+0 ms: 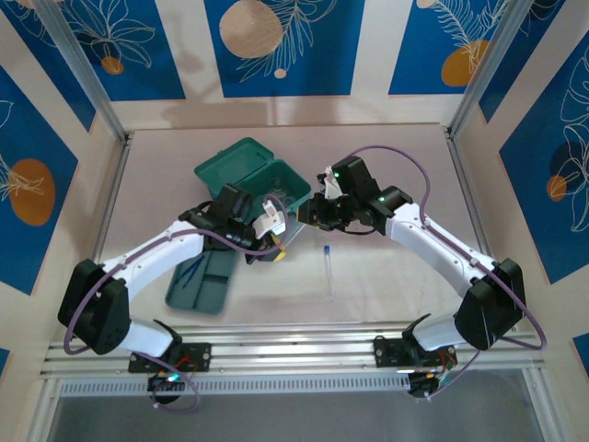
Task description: Organize the chemistry lab equipment
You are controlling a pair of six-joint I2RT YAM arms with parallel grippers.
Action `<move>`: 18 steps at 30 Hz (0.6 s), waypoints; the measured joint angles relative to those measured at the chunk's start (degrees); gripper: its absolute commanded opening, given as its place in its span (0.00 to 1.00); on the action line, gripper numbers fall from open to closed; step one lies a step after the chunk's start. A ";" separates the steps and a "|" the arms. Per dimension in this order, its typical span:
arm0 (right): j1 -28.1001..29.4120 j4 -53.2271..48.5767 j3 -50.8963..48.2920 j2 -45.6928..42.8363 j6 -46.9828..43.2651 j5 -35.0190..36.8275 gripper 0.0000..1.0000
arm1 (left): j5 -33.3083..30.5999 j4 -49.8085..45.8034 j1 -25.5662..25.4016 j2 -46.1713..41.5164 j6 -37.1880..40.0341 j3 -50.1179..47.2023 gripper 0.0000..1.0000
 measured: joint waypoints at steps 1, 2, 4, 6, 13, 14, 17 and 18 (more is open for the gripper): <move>0.00 -0.02 0.00 0.00 -0.15 -0.02 0.20 | -0.02 -0.02 0.00 0.00 0.04 0.00 0.07; 0.00 -0.02 0.00 0.00 -0.24 -0.02 0.20 | -0.13 0.00 0.00 0.00 0.04 0.00 0.10; 0.00 -0.04 0.00 0.00 -0.46 0.00 0.17 | -0.35 0.00 -0.02 0.00 0.13 0.00 0.20; 0.02 -0.04 0.00 0.00 -0.66 -0.02 0.16 | -0.61 0.02 -0.15 0.00 0.11 -0.02 0.24; 0.09 -1.75 0.00 -0.07 -1.16 1.07 0.14 | -1.57 0.04 -0.24 0.00 -0.57 -0.04 0.39; 0.15 -2.12 0.00 -0.07 -1.27 1.38 0.15 | -1.79 0.09 -0.24 0.00 -0.79 -0.04 0.41; 0.20 -3.58 0.04 -0.15 -1.53 3.26 0.14 | -2.05 0.11 -0.24 0.00 -0.94 -0.04 0.45; 0.31 -4.35 0.09 -0.26 -1.57 4.33 0.14 | -2.08 0.13 -0.24 0.00 -1.09 -0.04 0.45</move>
